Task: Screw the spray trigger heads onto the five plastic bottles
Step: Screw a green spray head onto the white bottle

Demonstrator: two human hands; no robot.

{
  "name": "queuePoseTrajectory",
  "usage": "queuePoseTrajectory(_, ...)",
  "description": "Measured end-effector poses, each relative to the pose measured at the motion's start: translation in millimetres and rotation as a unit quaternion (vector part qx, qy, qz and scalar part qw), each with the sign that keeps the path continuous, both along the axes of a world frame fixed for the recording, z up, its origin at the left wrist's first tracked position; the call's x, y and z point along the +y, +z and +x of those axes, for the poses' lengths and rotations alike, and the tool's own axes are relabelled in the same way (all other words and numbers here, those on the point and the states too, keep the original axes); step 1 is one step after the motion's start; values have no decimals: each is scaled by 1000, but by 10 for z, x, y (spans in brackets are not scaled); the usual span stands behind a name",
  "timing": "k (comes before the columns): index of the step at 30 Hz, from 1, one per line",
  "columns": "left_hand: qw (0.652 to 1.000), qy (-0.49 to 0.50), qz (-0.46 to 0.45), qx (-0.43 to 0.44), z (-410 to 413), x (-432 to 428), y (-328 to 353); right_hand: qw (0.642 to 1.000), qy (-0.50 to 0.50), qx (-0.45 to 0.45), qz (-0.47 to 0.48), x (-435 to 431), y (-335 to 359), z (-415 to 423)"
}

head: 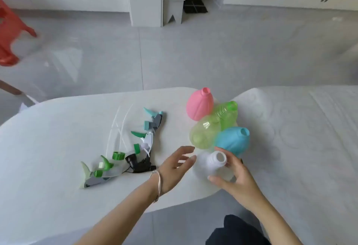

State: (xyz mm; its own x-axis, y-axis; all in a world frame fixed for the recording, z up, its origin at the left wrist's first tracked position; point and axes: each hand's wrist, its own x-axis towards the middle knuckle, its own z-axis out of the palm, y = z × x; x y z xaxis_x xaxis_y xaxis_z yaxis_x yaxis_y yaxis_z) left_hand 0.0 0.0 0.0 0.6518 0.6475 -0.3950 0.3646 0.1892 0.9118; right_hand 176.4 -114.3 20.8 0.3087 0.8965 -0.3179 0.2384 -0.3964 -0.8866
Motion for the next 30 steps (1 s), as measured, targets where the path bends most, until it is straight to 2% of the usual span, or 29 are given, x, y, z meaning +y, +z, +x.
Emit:
queuePoseTrajectory(9, 993, -89, 26, -78, 220, 122, -616, 991, -28, 12, 130, 73, -765, 55)
queuePoseTrajectory(16, 990, -85, 53, -102, 212, 81, -719, 975, -47, 50, 210, 158, -879, -39)
queuePoseTrajectory(20, 989, -84, 76, -99, 153, -72, -644, 972, -63, 59, 220, 80, -841, -159)
queuePoseTrajectory(24, 989, -64, 93, -100, -43, -255, -539, 965, -98, 114, 214, 9, -721, -350)
queuePoseTrajectory(30, 981, 12, 144, -126, -597, -468, -315, 965, -35, 185, 180, 27, -395, -879)
